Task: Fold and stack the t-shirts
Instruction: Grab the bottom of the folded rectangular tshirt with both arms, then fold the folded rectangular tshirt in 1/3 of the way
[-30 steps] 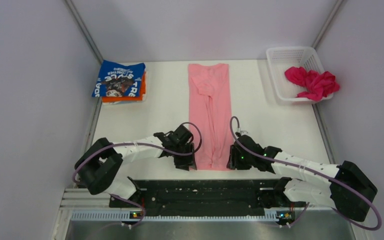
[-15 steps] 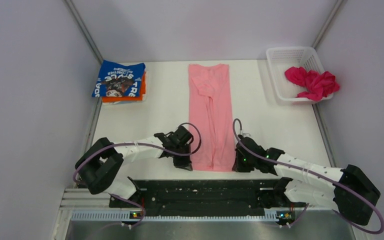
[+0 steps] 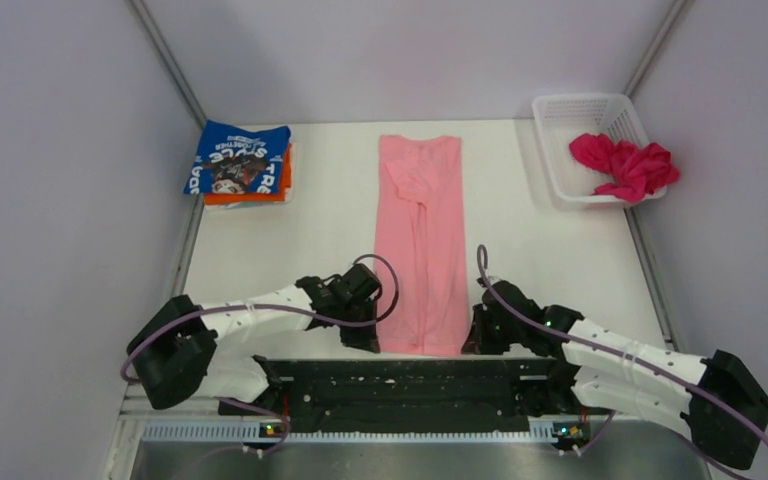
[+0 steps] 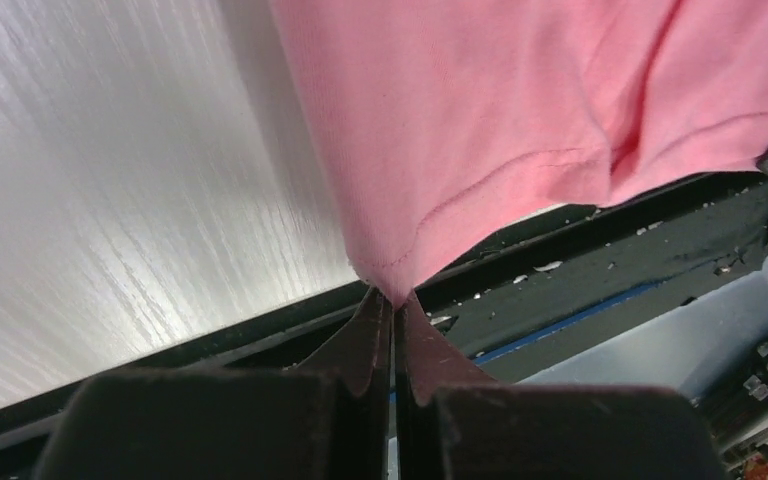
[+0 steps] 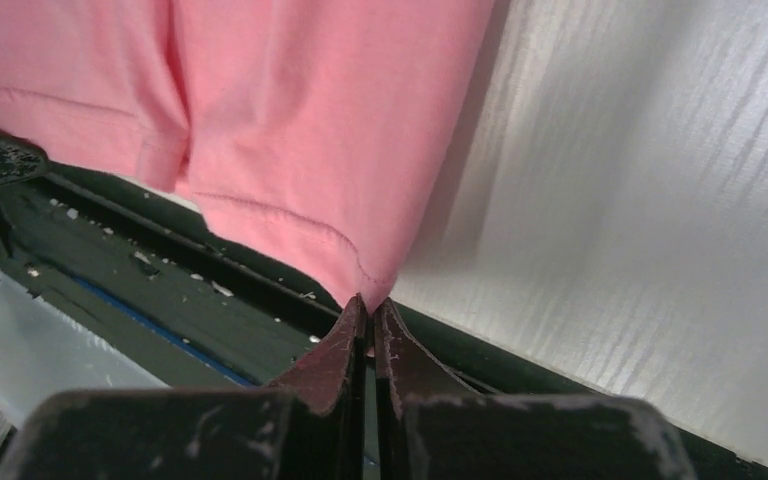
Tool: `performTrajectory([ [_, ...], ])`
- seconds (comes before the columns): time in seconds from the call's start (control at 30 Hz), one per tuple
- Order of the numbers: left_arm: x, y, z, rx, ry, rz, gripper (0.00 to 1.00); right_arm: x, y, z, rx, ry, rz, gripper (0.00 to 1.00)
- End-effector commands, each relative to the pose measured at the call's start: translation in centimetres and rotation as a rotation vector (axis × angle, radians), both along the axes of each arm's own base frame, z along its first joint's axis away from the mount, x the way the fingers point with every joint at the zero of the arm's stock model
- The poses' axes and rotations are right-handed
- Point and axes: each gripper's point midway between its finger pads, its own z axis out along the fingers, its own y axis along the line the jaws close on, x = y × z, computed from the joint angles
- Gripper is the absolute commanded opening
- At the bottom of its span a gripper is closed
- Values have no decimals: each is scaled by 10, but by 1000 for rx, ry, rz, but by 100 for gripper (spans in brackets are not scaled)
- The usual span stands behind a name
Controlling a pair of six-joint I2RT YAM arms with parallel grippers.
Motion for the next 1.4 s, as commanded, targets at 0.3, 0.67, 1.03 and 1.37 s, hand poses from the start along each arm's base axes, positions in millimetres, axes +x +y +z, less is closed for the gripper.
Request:
performTrajectory([
  [0.3, 58, -26, 61, -82, -244, 36, 0, 51, 32, 68, 96, -242, 7, 0],
  [0.67, 173, -26, 95, -131, -351, 190, 0, 171, 30, 119, 45, -477, -195, 0],
  [1.03, 252, -18, 99, -122, -393, 230, 0, 251, 13, 116, 21, -506, -261, 0],
  [1.37, 301, -11, 84, -77, -381, 238, 0, 300, 6, 105, 27, -492, -268, 0],
])
